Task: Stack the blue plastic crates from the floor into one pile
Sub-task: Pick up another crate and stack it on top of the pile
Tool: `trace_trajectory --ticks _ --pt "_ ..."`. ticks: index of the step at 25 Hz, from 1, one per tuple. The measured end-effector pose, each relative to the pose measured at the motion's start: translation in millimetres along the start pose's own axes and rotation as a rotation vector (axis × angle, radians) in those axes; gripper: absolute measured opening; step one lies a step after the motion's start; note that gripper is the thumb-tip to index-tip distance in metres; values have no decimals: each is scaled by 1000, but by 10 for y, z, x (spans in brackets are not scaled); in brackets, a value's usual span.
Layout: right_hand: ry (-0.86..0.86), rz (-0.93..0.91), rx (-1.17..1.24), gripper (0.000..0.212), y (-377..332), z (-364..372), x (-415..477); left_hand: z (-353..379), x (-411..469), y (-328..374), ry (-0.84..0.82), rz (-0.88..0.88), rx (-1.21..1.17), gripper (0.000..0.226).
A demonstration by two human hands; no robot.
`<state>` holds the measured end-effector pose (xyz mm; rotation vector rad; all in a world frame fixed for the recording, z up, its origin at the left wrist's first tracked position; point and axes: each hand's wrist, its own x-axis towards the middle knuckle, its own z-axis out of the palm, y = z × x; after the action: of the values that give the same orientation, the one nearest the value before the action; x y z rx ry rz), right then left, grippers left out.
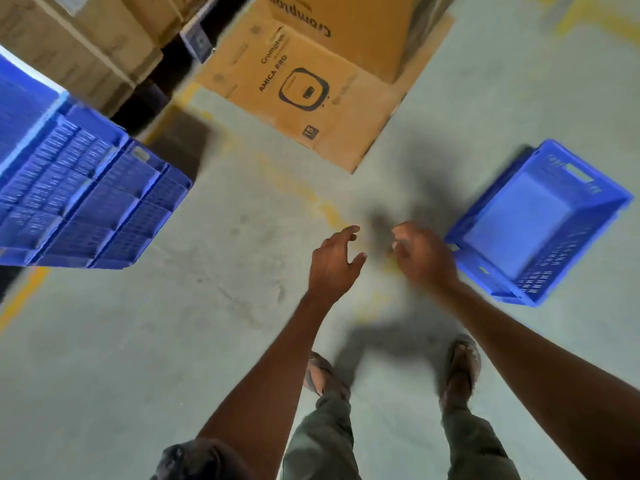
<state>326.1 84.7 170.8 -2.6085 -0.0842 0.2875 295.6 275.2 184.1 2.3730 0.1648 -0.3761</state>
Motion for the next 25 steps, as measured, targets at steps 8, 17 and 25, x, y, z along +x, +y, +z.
trace_trajectory --ticks 8,17,25 --pt "-252 517 -205 42 3424 76 -231 2960 438 890 -313 -47 -62 55" --pt "-376 466 -352 29 4850 1125 -151 4654 807 658 -367 -81 -79 60" --pt "-533 190 -70 46 4305 1408 547 4646 1058 187 -237 114 437 73"
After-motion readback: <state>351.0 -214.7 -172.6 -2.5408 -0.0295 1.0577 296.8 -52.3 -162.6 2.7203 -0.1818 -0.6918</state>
